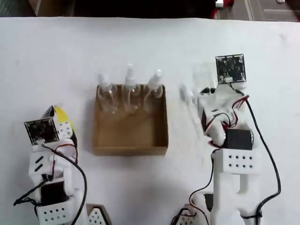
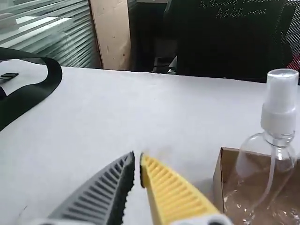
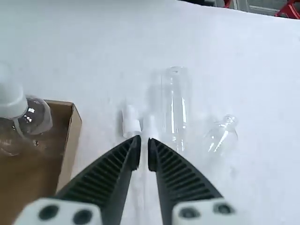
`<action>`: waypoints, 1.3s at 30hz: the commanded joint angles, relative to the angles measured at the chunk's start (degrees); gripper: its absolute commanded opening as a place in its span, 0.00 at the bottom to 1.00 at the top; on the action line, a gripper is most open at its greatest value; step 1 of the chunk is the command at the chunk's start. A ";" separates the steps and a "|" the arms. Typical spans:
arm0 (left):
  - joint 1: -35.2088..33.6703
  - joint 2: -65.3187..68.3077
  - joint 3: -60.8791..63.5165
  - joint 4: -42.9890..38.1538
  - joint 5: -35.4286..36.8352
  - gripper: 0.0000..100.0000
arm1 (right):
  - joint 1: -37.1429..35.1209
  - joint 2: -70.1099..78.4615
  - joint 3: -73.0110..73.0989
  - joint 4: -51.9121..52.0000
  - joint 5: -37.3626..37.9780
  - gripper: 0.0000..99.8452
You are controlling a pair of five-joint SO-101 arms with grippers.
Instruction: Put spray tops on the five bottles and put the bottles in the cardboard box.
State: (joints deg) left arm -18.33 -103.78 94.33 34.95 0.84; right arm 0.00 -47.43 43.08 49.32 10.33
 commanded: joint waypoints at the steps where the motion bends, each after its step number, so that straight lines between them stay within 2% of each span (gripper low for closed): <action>1: 0.31 -0.13 -0.18 -1.49 -0.53 0.02 | 2.24 1.36 -1.93 -0.04 0.97 0.02; 7: 0.31 -0.13 -0.18 -1.58 -0.53 0.02 | 9.98 3.74 -2.02 -3.91 1.76 0.02; 12: 0.31 -0.13 -0.18 -1.67 -0.53 0.02 | 16.57 13.14 -6.15 -5.67 10.90 0.02; 15: 0.31 -0.13 -0.18 -1.67 -0.53 0.02 | 23.16 21.58 -14.77 -2.42 11.60 0.02; 18: 0.31 -0.13 -0.18 -1.67 -0.53 0.02 | 26.15 30.55 -25.32 5.23 13.36 0.02; 19: 0.40 -0.13 -0.18 -1.67 -0.53 0.02 | 26.15 33.36 -28.66 8.48 16.62 0.02; 24: 0.31 -0.13 -0.18 -1.67 -0.53 0.02 | 22.55 44.62 -39.03 18.86 42.37 0.02; 26: 0.31 -0.13 -0.18 -1.67 -0.53 0.02 | 21.49 47.25 -40.70 20.62 45.98 0.02; 29: 0.31 -0.13 -0.26 -1.67 -0.53 0.02 | 21.32 49.45 -43.08 20.35 40.70 0.02; 34: 0.57 -0.13 -0.26 -1.76 -0.53 0.02 | 21.23 54.20 -53.36 20.44 15.38 0.02; 39: 0.57 -0.13 -0.26 -1.76 -0.53 0.02 | 17.80 66.07 -70.07 27.03 -1.41 0.19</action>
State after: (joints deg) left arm -18.33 -103.78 94.33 34.95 0.84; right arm 20.75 11.82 -13.10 71.38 22.11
